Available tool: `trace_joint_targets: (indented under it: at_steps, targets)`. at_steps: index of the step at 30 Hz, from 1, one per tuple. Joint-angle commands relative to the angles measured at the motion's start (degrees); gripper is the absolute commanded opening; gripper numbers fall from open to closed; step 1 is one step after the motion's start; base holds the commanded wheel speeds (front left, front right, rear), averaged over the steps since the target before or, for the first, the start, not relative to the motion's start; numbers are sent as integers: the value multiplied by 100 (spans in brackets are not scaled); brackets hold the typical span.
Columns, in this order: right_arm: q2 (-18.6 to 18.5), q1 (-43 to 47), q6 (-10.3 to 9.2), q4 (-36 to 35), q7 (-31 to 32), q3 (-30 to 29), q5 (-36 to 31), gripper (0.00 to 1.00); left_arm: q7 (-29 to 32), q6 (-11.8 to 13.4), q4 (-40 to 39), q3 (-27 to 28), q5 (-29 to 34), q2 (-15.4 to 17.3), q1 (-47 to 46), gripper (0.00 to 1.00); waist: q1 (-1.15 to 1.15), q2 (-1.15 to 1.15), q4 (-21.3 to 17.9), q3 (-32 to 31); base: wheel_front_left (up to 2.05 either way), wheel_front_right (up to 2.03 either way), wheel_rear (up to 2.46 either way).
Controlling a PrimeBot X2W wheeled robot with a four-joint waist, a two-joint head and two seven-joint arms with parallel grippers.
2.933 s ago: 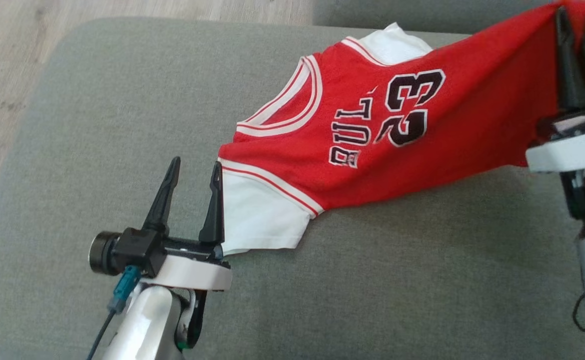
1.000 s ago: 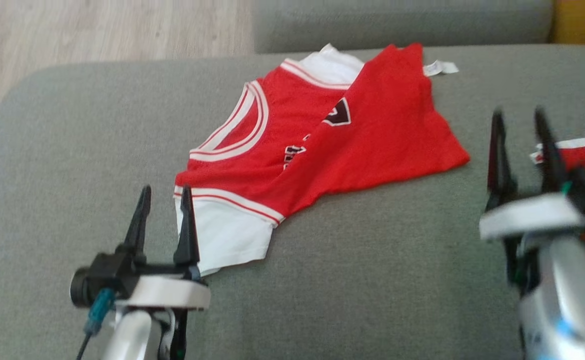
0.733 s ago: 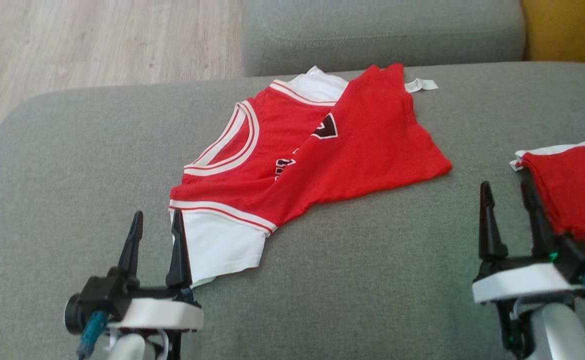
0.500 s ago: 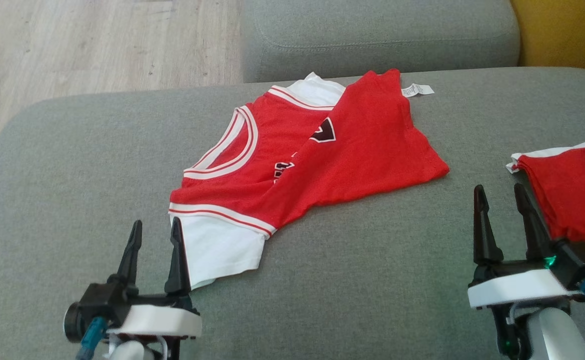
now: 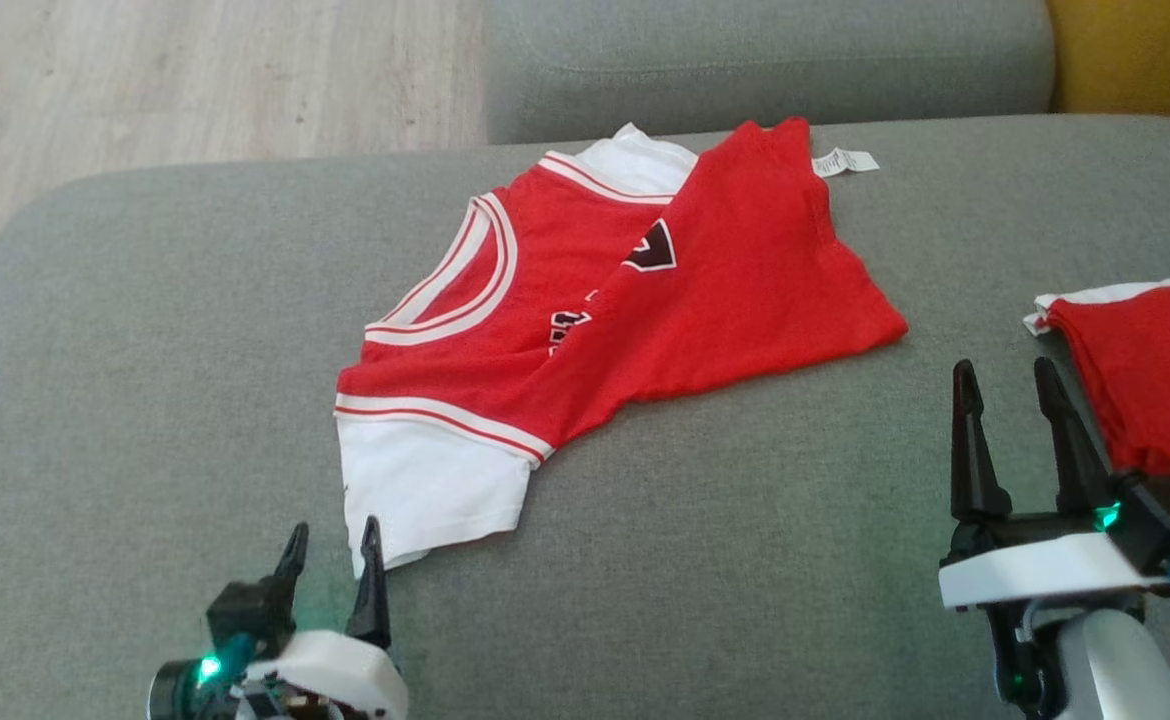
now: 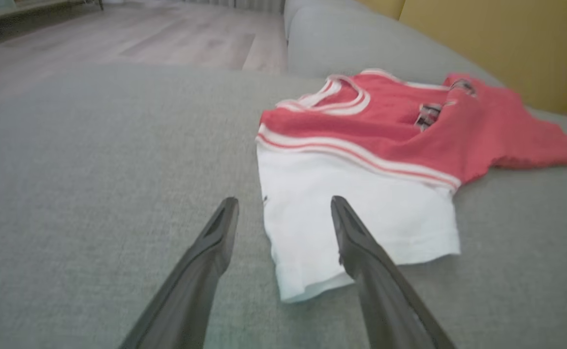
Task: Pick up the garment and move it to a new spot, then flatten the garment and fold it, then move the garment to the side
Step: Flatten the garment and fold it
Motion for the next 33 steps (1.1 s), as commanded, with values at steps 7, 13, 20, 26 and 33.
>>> trace_joint_targets:
  at_steps: [7, 13, 20, 26, 33]
  targets:
    - [-21, -290, -4, -181, -62, 19, 74, 100, 649, 272, 580, 99, 147, 165, -711, 100, 0, 0, -133, 277, 0, 0, 0]
    - [-21, -351, -4, -179, -62, -5, 73, 100, 989, 354, 930, 35, 171, 217, -844, 100, 0, 0, -177, 389, 0, 0, 0]
    - [-21, -376, -4, -155, -62, -72, 90, 100, 1351, 138, 1072, -180, 125, 196, -860, 11, 0, 0, -164, 427, 0, 0, 0]
    - [-20, -413, -4, -114, -62, -146, 81, 100, 1164, 110, 842, -198, 42, 172, -873, 0, 0, 0, -117, 399, 0, 0, 0]
    - [-20, -488, -4, 71, -62, -271, -17, 100, 213, 186, 197, -7, -65, 167, -1021, 0, 0, 0, 35, 369, 0, 0, 0]
